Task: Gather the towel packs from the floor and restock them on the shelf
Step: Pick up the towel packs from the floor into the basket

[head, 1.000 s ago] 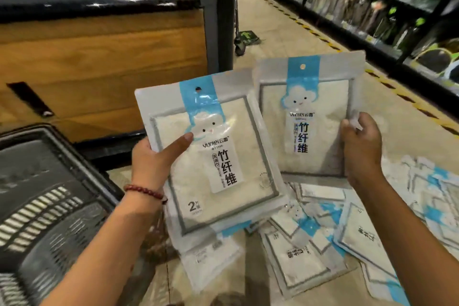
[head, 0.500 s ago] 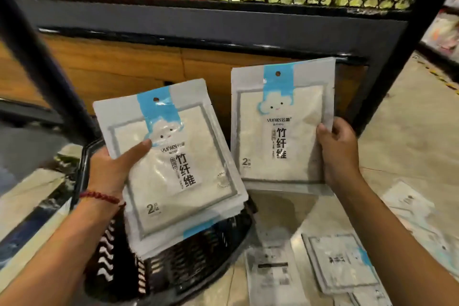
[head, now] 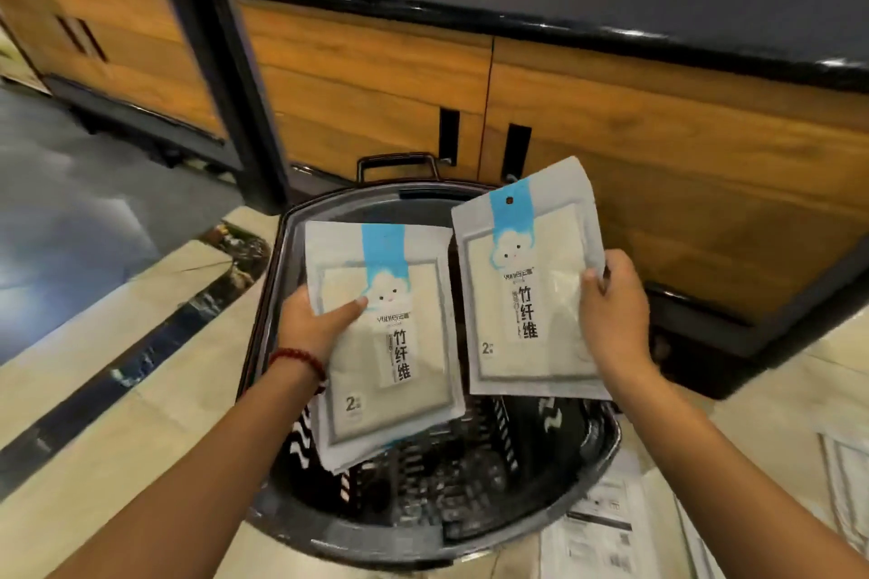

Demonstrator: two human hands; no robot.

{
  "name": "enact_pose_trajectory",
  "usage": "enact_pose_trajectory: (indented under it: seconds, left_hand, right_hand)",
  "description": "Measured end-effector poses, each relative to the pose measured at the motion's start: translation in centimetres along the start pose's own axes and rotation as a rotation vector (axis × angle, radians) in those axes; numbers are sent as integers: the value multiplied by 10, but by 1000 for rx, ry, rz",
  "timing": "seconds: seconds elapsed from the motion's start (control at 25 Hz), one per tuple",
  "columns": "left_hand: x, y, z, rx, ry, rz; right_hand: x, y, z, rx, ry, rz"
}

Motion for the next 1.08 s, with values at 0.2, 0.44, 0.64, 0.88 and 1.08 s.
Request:
enact_pose_trajectory:
  seconds: [0.2,0.44,0.64,0.88,1.08]
  left_hand:
    - [70,30,-42,-51,-201,5]
    - [154,60,-76,-35,-400,-41]
    - [221,72,-105,-58,-489,-111]
    - [287,87,-139,-67,-448,-366]
    - [274,102,-128,76,-159,-917]
  right_hand:
    - [-27,58,9,-4,64,163]
    - [-30,127,8,28,-72,303]
    - [-95,183,20,127,124,411]
    - [-160,213,32,219,216,564]
    - [-164,216,33,263,194,572]
Point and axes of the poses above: each hand's wrist, its own z-axis away from the middle knuckle, its own y-axis out of the palm, x = y × z, the point moved 10 cm from there along -z, towards the middle knuckle, and after that the axes turned 12 degrees about -x, right-handed, at the moved point
